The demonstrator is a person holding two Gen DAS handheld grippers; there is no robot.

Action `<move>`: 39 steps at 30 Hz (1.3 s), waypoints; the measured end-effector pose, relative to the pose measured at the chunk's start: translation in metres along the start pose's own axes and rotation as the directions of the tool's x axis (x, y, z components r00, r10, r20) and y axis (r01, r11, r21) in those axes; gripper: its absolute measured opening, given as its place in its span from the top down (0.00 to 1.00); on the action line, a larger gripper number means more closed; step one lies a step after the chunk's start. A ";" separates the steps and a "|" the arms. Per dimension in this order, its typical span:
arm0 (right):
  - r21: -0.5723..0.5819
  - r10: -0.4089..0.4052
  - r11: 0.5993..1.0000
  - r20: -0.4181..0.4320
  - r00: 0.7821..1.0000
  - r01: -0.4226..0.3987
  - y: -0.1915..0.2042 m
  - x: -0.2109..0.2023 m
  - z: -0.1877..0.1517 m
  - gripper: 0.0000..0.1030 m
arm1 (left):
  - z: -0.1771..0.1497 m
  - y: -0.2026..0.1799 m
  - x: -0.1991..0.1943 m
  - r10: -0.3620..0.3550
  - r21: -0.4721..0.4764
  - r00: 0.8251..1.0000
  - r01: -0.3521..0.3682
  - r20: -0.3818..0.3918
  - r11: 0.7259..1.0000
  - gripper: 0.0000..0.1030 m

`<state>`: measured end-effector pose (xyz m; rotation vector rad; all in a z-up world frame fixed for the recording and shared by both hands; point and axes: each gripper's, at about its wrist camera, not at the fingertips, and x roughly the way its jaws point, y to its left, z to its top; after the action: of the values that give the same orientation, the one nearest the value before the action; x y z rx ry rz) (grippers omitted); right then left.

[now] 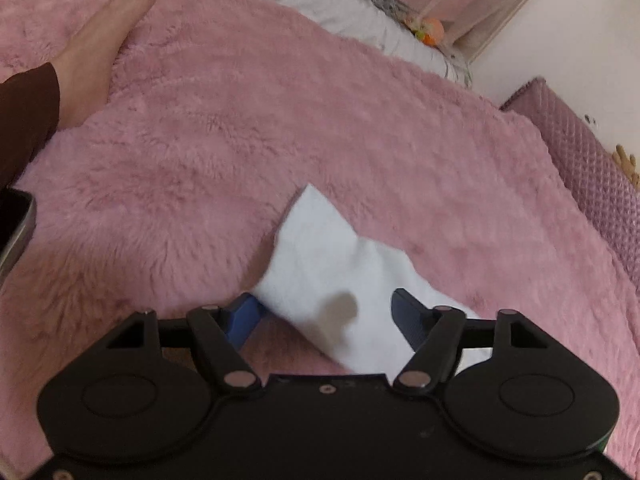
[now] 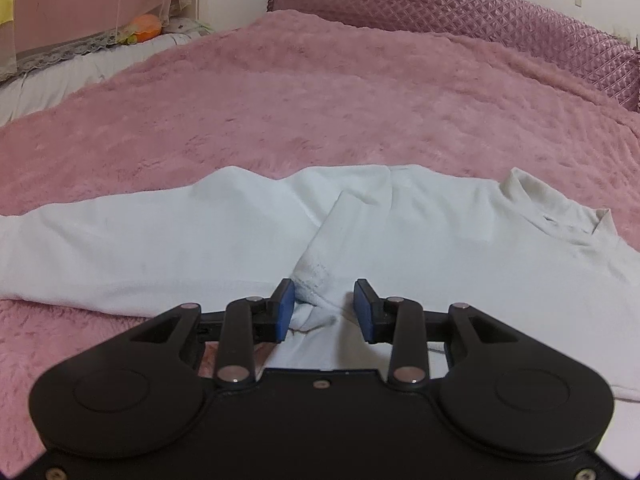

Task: Fold small clothes
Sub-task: 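Close the left tool on the other sleeve cuff, then lift the sleeve with the left tool and fold it across the shirt body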

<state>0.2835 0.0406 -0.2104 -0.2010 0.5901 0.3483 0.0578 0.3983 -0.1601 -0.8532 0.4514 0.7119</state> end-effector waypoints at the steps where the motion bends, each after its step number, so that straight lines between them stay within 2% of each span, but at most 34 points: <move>1: 0.000 0.000 1.000 -0.002 1.000 0.000 0.000 0.000 0.000 0.66 | 0.001 0.000 0.001 -0.003 -0.003 1.000 0.003 0.005 1.000 0.33; 6: 0.001 0.003 1.000 -0.005 1.000 -0.003 -0.002 0.003 -0.001 0.66 | 0.002 -0.002 -0.006 -0.047 0.007 0.998 0.046 0.052 0.999 0.36; 8: 0.004 0.004 1.000 -0.007 1.000 -0.004 -0.002 0.004 0.000 0.66 | 0.001 -0.004 -0.013 -0.067 0.013 0.995 0.066 0.071 0.998 0.52; 9: 0.006 0.005 1.000 -0.008 1.000 -0.005 -0.002 0.005 -0.001 0.66 | 0.001 -0.004 -0.013 -0.080 0.019 0.994 0.079 0.070 0.997 0.80; 10: 0.009 0.005 1.000 -0.010 1.000 -0.005 -0.001 0.006 -0.002 0.66 | 0.002 -0.004 -0.012 -0.093 0.016 0.994 0.092 0.056 0.996 0.99; 12: 0.012 0.004 1.000 -0.011 1.000 -0.004 0.000 0.007 -0.002 0.65 | 0.003 -0.002 -0.004 -0.111 -0.012 0.993 0.111 0.029 0.994 0.99; 17: 0.006 0.005 1.000 -0.022 1.000 -0.005 0.001 0.011 -0.004 0.63 | 0.004 -0.004 -0.004 -0.185 -0.043 0.982 0.187 0.046 0.981 0.99; 20: 0.007 0.005 1.000 -0.024 1.000 -0.005 0.002 0.014 -0.006 0.62 | 0.007 -0.013 -0.005 -0.248 -0.070 0.968 0.250 0.034 0.966 0.99; 23: 0.009 0.007 1.000 -0.024 1.000 -0.007 0.001 0.014 -0.006 0.61 | 0.011 -0.028 -0.010 -0.326 -0.089 0.945 0.327 0.029 0.941 0.99; 27: 0.039 0.020 0.999 -0.017 1.000 -0.019 -0.004 0.012 -0.005 0.61 | 0.014 -0.067 -0.021 -0.447 -0.088 0.894 0.447 0.014 0.890 0.99; 29: 0.077 0.020 0.997 0.014 1.000 -0.021 -0.013 0.000 -0.002 0.61 | 0.015 -0.092 -0.027 -0.509 -0.074 0.861 0.507 -0.001 0.859 0.99; 32: 0.094 0.017 0.995 0.046 0.999 -0.022 -0.030 -0.018 0.001 0.59 | 0.008 -0.137 -0.033 -0.605 -0.057 0.795 0.603 -0.043 0.796 0.99; 36: 0.102 0.009 0.995 0.053 0.999 -0.014 -0.061 -0.042 -0.002 0.56 | -0.019 -0.204 -0.035 -0.704 -0.053 0.696 0.705 -0.142 0.707 0.99; 39: 0.129 0.022 0.991 0.071 0.997 -0.031 -0.089 -0.063 -0.007 0.56 | -0.050 -0.249 -0.033 -0.740 -0.055 0.639 0.748 -0.211 0.662 0.99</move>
<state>0.2650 -0.0599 -0.1719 -0.0557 0.5448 0.3399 0.2112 0.2324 -0.0396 -0.9860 0.2565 -0.1740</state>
